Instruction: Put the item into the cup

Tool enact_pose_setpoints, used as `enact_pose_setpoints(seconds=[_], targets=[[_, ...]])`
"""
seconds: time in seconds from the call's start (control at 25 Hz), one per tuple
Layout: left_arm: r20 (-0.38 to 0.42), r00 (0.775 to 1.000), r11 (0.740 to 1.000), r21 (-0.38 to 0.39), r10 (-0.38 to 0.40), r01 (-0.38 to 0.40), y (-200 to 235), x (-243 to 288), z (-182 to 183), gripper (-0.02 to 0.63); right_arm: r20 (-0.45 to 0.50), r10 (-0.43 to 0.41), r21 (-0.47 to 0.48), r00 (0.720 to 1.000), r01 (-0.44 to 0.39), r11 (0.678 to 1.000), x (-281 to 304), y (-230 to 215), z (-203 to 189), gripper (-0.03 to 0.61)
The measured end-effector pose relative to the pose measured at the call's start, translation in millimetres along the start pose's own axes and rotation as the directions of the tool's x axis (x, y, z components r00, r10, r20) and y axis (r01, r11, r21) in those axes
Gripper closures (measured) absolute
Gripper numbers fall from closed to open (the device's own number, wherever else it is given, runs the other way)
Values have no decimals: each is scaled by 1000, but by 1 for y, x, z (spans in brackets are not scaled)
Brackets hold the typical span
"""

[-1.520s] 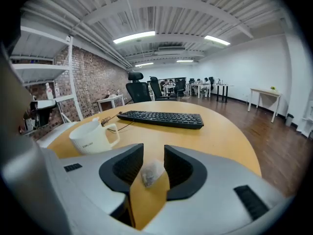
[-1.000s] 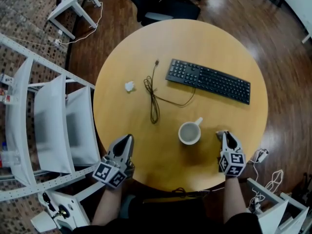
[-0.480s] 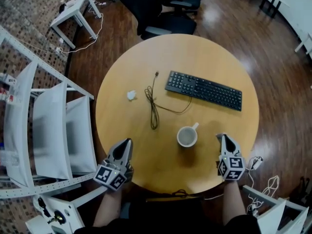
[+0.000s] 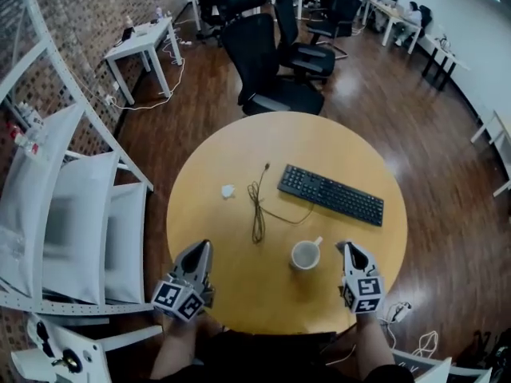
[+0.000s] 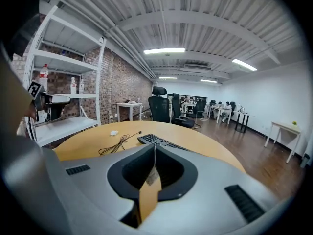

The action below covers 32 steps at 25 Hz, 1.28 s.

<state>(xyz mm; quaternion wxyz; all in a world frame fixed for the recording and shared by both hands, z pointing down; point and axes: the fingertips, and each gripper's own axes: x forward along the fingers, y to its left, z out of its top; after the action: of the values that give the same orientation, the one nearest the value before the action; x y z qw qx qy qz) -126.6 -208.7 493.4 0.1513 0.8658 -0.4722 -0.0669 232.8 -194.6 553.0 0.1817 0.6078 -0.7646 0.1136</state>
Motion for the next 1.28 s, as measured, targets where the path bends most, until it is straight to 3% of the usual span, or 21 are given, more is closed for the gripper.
enact_pose_setpoints(seconds=[0.2, 0.52, 0.96, 1.28], targets=[[-2, 1000, 1000, -20, 11, -11, 11, -22, -2, 614, 12, 51, -39, 999, -51, 998, 12, 35, 10, 578], [-28, 997, 994, -75, 76, -78, 37, -62, -13, 614, -43, 127, -81, 991, -130, 988, 26, 78, 0, 578], [-68, 991, 991, -60, 115, -120, 73, -92, -12, 614, -134, 86, -31, 987, -91, 995, 48, 99, -36, 576], [-97, 993, 995, -62, 74, -80, 82, -90, -15, 614, -168, 44, -10, 985, -46, 999, 52, 104, -50, 547]])
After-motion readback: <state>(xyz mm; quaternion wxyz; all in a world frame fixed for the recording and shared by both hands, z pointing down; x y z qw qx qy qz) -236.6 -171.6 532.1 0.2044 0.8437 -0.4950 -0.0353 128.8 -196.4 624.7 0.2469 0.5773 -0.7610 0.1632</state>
